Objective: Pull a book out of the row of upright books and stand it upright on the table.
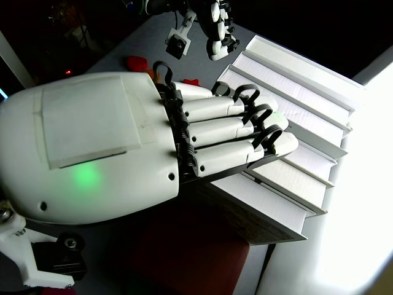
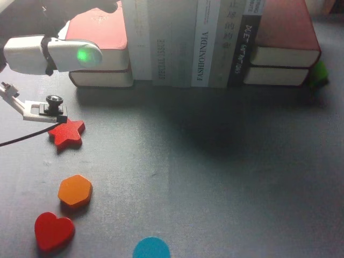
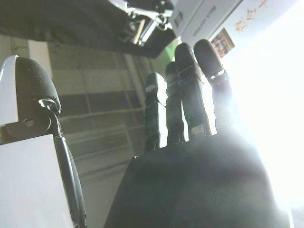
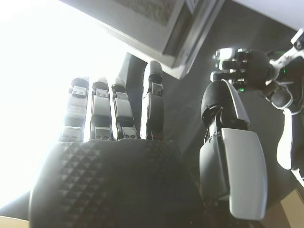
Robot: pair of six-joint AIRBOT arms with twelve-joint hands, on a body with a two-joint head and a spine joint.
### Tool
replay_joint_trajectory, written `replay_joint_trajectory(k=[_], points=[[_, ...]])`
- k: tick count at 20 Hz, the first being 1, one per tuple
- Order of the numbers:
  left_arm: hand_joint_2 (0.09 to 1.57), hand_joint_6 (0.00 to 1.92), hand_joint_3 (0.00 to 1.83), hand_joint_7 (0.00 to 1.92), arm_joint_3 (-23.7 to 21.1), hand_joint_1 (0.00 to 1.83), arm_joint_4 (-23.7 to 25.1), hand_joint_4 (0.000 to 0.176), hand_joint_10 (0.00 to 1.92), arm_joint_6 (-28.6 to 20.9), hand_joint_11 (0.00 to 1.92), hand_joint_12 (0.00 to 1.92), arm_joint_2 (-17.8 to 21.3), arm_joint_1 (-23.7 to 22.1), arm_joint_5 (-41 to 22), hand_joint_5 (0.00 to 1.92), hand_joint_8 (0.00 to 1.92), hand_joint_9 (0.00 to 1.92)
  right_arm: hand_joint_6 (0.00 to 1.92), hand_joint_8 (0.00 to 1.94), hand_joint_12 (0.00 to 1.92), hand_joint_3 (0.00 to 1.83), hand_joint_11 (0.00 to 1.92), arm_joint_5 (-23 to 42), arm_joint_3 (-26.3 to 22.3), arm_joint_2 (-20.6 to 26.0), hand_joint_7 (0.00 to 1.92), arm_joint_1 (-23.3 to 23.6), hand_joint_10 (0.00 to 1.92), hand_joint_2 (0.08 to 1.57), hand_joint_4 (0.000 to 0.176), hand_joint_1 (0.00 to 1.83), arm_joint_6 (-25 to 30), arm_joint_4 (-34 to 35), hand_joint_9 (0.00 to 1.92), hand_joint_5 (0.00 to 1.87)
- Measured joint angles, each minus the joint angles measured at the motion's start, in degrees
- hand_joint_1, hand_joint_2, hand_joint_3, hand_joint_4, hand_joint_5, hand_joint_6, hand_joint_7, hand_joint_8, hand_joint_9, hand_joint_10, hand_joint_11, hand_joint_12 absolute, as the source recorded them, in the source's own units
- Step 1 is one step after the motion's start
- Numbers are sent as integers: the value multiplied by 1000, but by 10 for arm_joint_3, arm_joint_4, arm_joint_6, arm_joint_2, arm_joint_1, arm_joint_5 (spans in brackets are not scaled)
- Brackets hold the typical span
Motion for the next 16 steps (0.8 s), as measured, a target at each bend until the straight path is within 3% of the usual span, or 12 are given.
replay_joint_trajectory(k=[4,5,6,8,9,10,11,15,16], points=[[877,4,0,375,-1,1019,1,40,16,0,0,1355,1,-2,-1,362,10,458,13,0,0,0,0,-5,4,-4,0,7,0,1190,92,417,0,-9,0,450],[866,6,0,386,-1,1025,1,36,15,0,0,1323,1,-3,-2,370,9,462,4,0,0,0,0,-6,5,-5,0,7,0,1142,126,283,0,-11,0,428],[865,10,0,417,-1,1011,1,36,21,0,0,1319,1,-2,-2,381,20,479,4,0,0,0,0,-8,5,-5,0,7,0,1139,119,328,0,-12,0,432],[863,7,0,413,-1,1012,1,42,15,0,0,1286,1,-3,-2,378,13,470,1,0,0,0,0,-10,5,-5,0,7,0,1133,126,301,0,-11,0,420],[872,6,0,358,-1,1018,1,54,5,0,0,1236,1,-3,-3,381,2,437,10,0,0,0,0,-10,5,-5,0,7,0,1126,115,294,0,-11,0,440],[878,8,2,350,-1,1013,2,49,2,0,0,1227,1,-3,-3,385,2,429,15,0,0,0,0,-10,7,-6,0,7,0,1115,92,302,0,-12,0,458],[884,7,5,349,-1,1003,2,39,2,0,0,1230,1,-3,-3,385,1,428,9,0,0,0,0,-11,8,-7,0,7,0,1109,108,255,0,-12,0,447],[884,5,1,374,-1,1013,1,49,9,0,0,1250,1,-3,-5,390,6,451,0,0,0,0,0,-15,14,-17,0,7,0,1107,110,257,0,-16,0,428],[887,5,2,381,-1,1017,1,45,10,0,0,1253,1,-3,-5,389,8,455,4,0,0,2,0,-15,15,-21,0,7,0,1135,102,244,0,-19,0,438]])
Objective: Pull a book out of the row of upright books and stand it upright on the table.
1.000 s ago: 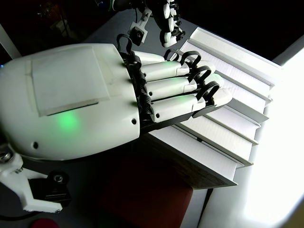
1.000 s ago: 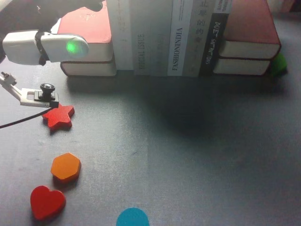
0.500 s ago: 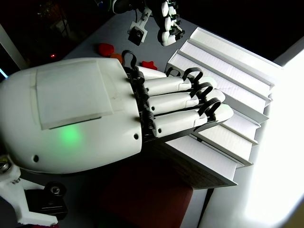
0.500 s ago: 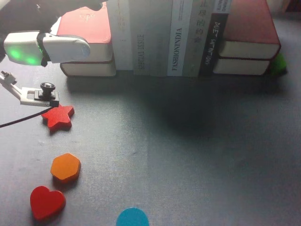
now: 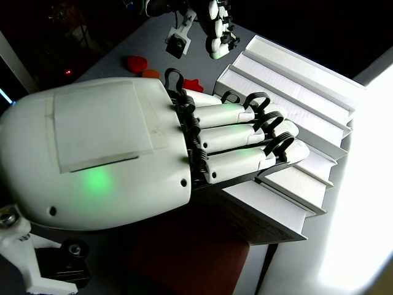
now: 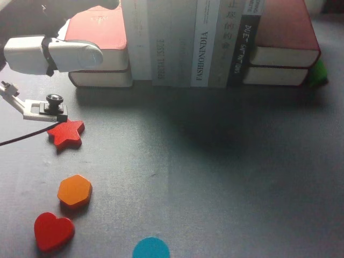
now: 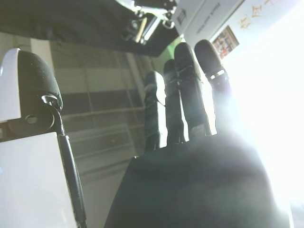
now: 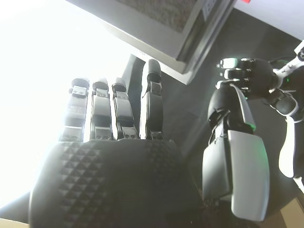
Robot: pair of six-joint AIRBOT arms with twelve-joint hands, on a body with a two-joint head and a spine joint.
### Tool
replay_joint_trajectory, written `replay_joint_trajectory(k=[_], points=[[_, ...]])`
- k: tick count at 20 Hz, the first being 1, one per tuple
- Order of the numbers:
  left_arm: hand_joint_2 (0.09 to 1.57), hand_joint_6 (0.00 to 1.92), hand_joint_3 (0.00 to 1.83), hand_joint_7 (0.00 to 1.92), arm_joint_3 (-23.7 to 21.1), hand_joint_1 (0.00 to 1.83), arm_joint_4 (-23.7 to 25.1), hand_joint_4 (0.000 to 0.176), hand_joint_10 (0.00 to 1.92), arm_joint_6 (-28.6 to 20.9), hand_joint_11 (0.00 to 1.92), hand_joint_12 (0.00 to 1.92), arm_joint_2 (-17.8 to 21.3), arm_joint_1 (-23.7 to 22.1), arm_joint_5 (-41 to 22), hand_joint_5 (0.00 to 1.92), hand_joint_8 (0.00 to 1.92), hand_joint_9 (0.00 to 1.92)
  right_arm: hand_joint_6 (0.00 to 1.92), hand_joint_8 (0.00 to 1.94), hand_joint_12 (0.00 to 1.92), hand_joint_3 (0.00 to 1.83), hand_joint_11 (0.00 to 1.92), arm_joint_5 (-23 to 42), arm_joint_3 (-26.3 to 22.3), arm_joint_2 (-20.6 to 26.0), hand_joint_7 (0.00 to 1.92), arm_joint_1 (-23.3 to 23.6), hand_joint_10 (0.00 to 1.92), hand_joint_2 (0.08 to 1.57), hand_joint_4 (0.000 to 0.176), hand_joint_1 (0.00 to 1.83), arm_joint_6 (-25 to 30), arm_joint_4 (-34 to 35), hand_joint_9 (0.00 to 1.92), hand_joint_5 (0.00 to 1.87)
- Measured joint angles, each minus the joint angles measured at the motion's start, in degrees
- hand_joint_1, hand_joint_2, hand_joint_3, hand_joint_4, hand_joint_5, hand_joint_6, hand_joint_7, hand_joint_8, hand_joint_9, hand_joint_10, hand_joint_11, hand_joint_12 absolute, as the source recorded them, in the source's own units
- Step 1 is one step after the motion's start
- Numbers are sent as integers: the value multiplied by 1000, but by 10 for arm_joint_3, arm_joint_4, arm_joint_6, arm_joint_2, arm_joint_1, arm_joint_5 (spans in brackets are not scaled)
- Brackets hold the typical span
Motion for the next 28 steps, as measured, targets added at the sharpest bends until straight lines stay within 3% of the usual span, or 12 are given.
replay_joint_trajectory(k=[2,5,7,8,10,11,12,17,21,24,25,28], points=[[886,3,2,375,0,1027,0,45,4,0,0,1233,0,0,-1,388,3,444,25,0,0,14,0,0,0,-5,0,0,0,1180,89,346,2,-1,0,509],[892,1,3,366,0,1005,0,37,1,0,0,1212,0,0,0,385,0,437,26,0,0,7,0,1,3,-10,0,0,0,1175,97,378,2,-7,0,541],[897,0,6,357,0,999,0,43,0,0,0,1207,0,0,-1,383,0,436,6,0,0,11,0,3,14,-19,0,-5,0,1190,137,377,9,-4,0,504],[886,3,0,355,0,1007,0,48,1,0,0,1205,0,0,-2,389,0,438,2,0,0,9,0,2,17,-22,0,-6,0,1188,145,351,13,-1,0,486],[883,1,0,373,-2,993,-1,50,4,0,0,1201,1,0,-3,384,7,445,2,0,0,7,0,5,18,-23,0,-15,0,1189,126,291,19,1,0,468],[886,1,0,382,-2,992,0,46,7,0,0,1201,0,0,-4,382,10,452,0,0,0,8,0,6,18,-23,0,-15,0,1193,98,262,22,-2,0,454],[880,0,0,386,-2,999,0,46,8,0,0,1201,0,0,-5,381,11,456,0,0,0,10,0,7,16,-23,0,-15,0,1202,86,249,23,-4,0,445],[869,3,0,402,-7,985,-14,45,9,0,0,1213,0,11,-11,392,7,463,3,0,0,0,0,-6,-30,-4,0,-15,0,1145,175,133,21,-28,0,333],[879,2,1,384,-12,996,-30,55,2,0,0,1205,0,28,-10,379,2,438,20,0,0,1,0,17,-95,52,0,-17,0,1174,176,108,22,-52,0,166],[862,2,0,384,-14,989,-34,54,3,0,0,1252,0,37,-13,382,0,442,28,0,0,0,0,31,-136,86,0,-19,0,1145,176,3,22,-70,0,209],[858,2,0,369,-15,979,-38,53,3,0,0,1272,0,41,-13,381,0,445,26,0,0,0,0,38,-151,97,0,-19,0,1150,165,0,22,-74,0,212],[862,5,0,387,-16,967,-49,57,7,0,0,1310,0,51,-15,393,4,459,4,0,0,0,0,60,-183,118,0,-19,0,1124,176,0,21,-76,0,168]])
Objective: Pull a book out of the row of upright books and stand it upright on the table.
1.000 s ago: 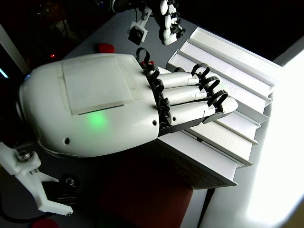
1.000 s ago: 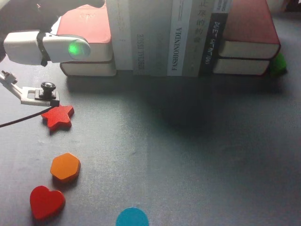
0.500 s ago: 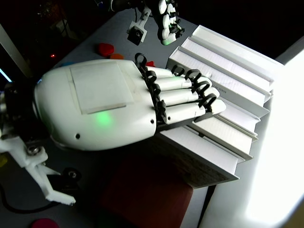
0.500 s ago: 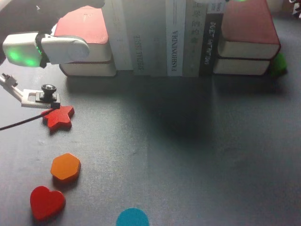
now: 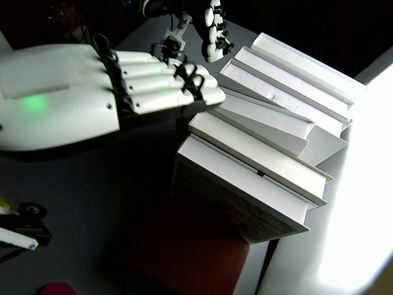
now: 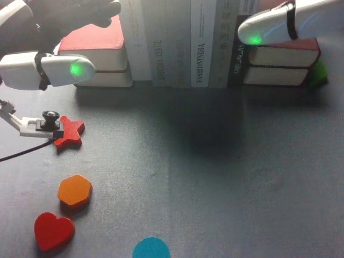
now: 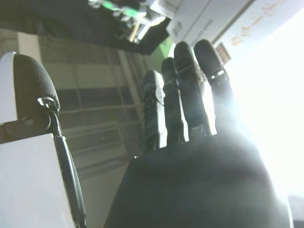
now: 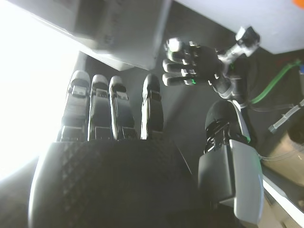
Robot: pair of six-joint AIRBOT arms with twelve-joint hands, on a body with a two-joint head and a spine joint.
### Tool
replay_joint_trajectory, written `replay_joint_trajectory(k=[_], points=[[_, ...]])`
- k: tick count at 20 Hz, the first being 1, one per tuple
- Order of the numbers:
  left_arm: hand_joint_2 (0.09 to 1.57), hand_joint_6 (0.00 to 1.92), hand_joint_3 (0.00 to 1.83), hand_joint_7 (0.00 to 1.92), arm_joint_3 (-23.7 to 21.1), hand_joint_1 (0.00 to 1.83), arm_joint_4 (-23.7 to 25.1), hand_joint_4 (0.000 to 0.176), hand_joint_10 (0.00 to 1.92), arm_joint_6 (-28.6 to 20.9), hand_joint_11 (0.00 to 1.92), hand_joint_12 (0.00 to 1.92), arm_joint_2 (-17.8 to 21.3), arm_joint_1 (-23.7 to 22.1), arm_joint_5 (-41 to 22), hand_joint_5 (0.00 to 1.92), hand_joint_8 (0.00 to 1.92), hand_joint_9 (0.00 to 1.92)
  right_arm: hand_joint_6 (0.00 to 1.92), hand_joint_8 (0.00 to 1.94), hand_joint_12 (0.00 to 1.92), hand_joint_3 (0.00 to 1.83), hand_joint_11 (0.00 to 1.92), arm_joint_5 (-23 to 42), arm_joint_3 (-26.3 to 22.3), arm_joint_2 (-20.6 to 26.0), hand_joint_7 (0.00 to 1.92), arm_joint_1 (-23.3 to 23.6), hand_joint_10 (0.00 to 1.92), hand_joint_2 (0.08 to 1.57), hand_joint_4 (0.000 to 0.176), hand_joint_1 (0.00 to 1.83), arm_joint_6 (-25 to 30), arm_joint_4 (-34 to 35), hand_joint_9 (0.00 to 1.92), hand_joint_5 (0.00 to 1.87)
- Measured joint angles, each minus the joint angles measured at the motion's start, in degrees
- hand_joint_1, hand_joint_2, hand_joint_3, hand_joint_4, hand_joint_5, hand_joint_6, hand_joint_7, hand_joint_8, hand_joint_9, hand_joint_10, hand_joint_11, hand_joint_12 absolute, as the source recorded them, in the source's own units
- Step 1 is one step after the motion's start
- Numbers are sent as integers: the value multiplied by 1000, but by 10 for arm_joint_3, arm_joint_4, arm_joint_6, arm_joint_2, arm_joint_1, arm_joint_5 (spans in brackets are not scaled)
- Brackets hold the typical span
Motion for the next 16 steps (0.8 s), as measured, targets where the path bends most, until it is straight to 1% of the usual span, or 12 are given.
replay_joint_trajectory(k=[3,4,5,6,7,8,9,10,11,12,13,16], points=[[853,10,0,413,0,975,-8,38,10,0,0,1349,0,8,-2,412,9,474,12,0,0,0,0,15,-9,2,0,3,0,1115,175,0,-2,-23,0,194],[866,4,2,390,0,969,-9,45,1,0,0,1347,0,8,-4,399,1,453,10,0,0,0,0,12,-8,2,0,14,0,1080,172,0,-4,-35,0,239],[874,8,6,399,0,970,-10,41,5,0,0,1344,0,8,-4,409,6,460,1,0,0,0,0,12,-7,2,0,25,0,1089,153,0,-4,-36,0,212],[874,11,5,409,0,971,-9,43,5,0,0,1341,0,8,-4,417,10,460,16,0,0,7,0,12,-7,2,0,42,0,1106,131,0,-4,-30,0,244],[877,14,5,438,0,985,-8,43,8,0,0,1354,0,8,-4,430,15,469,19,0,0,18,0,12,-7,3,0,51,0,1239,11,148,-4,-28,0,313],[877,14,5,438,0,985,-8,43,8,0,0,1354,-1,8,-5,430,15,469,19,0,0,18,0,13,-7,5,0,59,0,1239,11,148,-4,-32,0,313],[881,13,5,457,0,987,-8,44,9,0,0,1377,-2,8,-4,433,16,473,4,0,0,13,0,12,-9,7,0,68,0,1256,110,139,-5,-42,0,271],[881,10,4,434,0,993,-8,40,4,0,0,1383,-3,8,-5,428,5,462,1,0,0,8,0,9,-9,9,0,76,0,1256,163,122,-4,-52,0,245],[876,6,2,401,0,987,-8,40,1,0,0,1402,-4,8,-5,420,0,455,5,0,0,0,0,2,-9,11,0,88,0,1231,173,51,-4,-68,0,254],[887,5,5,401,1,997,-5,38,5,0,0,1423,-4,8,-5,422,2,466,12,0,0,0,0,-6,-8,12,0,99,0,1229,152,82,-5,-76,0,274],[907,0,12,396,1,991,-3,35,1,0,0,1423,-4,5,-3,407,0,455,6,0,0,0,0,-15,-3,12,0,104,0,1157,175,24,-9,-69,0,251],[909,5,5,419,1,993,3,35,2,0,0,1437,-4,-6,-6,406,6,457,13,0,0,0,0,-45,29,-14,0,103,0,1167,176,103,-11,-71,0,274]])
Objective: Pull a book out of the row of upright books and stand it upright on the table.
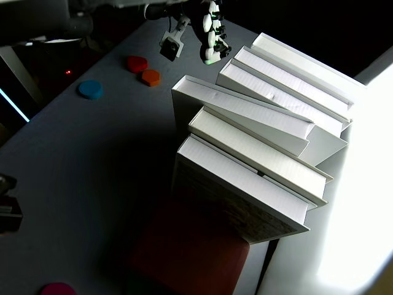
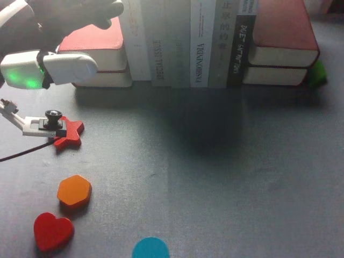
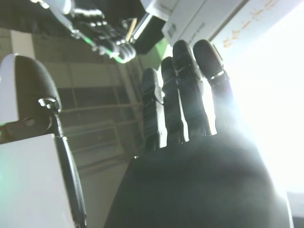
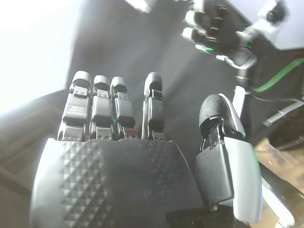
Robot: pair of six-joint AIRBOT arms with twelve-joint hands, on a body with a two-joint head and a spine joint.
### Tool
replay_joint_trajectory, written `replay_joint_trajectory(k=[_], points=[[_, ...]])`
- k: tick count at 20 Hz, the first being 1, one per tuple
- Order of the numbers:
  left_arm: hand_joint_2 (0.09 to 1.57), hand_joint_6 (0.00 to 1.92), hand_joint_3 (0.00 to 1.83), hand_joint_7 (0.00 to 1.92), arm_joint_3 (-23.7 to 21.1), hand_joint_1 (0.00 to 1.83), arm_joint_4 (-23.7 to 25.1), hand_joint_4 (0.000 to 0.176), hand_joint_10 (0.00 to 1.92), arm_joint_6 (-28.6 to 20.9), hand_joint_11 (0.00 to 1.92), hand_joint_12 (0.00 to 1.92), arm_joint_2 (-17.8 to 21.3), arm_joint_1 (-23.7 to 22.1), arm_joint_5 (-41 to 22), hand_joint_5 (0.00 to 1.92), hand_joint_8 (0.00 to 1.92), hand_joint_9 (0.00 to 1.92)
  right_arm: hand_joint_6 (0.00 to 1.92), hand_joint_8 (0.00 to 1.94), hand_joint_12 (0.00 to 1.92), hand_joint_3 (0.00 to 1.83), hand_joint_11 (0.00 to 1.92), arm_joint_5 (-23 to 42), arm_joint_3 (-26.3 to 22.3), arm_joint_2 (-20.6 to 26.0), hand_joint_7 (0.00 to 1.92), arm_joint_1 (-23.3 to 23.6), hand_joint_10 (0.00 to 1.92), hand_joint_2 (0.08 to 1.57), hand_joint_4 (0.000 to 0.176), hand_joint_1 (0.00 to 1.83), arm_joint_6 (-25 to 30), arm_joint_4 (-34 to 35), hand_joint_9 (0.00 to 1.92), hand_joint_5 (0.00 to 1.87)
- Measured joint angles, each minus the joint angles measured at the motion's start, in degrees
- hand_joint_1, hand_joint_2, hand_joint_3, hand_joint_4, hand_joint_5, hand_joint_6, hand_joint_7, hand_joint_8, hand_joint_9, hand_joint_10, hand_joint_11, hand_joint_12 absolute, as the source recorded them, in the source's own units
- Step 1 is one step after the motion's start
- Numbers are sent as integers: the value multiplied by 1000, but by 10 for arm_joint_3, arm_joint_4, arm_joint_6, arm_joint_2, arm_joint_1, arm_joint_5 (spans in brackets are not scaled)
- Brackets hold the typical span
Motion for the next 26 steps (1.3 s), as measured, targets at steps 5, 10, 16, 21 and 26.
replay_joint_trajectory(k=[5,10,16,21,26], points=[[888,1,0,405,2,1009,4,36,6,0,0,1380,0,0,-1,402,5,459,14,0,0,0,0,-29,48,-38,0,-12,0,1180,172,108,-13,35,0,306],[871,5,0,424,2,1003,7,55,9,0,0,1325,0,-5,-1,405,7,473,1,0,0,0,0,-38,69,-60,0,-34,0,1140,175,515,-14,46,0,274],[884,4,2,380,4,1026,7,31,1,0,0,1313,-1,-5,-2,409,2,459,18,0,0,0,0,-49,90,-78,0,-64,0,984,161,3,-14,58,0,279],[873,1,0,375,4,1034,7,24,9,0,0,1333,-1,-6,-2,402,2,483,1,0,0,0,0,-50,95,-86,0,-80,0,1070,176,0,-13,65,0,205],[867,0,0,377,3,1006,7,49,2,0,0,1329,-1,-5,-3,402,0,467,14,0,0,0,0,-49,82,-75,0,-89,0,1065,176,0,3,60,0,231]])
